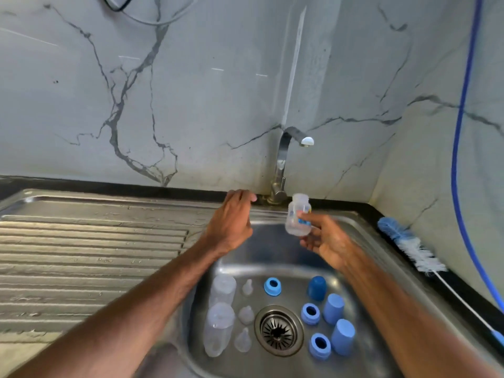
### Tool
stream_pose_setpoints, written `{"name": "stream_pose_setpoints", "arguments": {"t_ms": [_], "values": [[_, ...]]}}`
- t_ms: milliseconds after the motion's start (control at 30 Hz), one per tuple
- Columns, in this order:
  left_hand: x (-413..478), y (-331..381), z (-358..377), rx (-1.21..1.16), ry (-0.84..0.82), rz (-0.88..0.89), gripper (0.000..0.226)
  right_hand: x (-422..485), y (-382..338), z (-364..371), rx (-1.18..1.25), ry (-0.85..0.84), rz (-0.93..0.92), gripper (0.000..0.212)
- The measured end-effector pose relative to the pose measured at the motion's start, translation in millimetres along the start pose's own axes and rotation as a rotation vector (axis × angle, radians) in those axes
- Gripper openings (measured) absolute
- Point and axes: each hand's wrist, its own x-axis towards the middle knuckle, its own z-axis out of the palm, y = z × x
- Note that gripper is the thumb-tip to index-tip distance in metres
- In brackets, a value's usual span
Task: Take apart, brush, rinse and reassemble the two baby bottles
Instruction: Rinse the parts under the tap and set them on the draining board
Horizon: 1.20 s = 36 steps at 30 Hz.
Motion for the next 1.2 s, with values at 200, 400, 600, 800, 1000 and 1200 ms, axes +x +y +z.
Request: {"name": "stream_pose_setpoints", "arguments": {"t_ms": [200, 400, 600, 800, 1000, 1200], "values": [[73.3, 30.0, 21.8, 0.541, -0.028, 0.423, 0.071, 9.8, 14.7, 11.1, -0.302, 0.061, -0.162, 0.053], [102.2, 28.7, 32.2, 0.906, -0.2, 0.471, 0.05, 10.9, 28.2, 15.0, -0.655, -0.001, -0.34, 0.041], [87.1, 20.3, 34.8, 0.824, -0.175, 0.336, 0.049, 11.8, 34.1, 22.2, -0.692, 0.014, -0.356, 0.042], [69.0, 5.4, 35.1, 0.624, -0.217, 0.227, 0.076, 12.5, 36.7, 21.1, -0.699, 0.023, -0.362, 0.057], [22.6, 12.7, 32.8, -0.081, -0.242, -0.059, 0.084, 7.7, 32.6, 24.9, -0.722, 0.046, -0.397, 0.059], [-17.2, 30.9, 48.8, -0.672, -0.166, -0.477, 0.03, -4.5, 32.6, 29.6, -0.759, 0.02, -0.428, 0.058]]}}
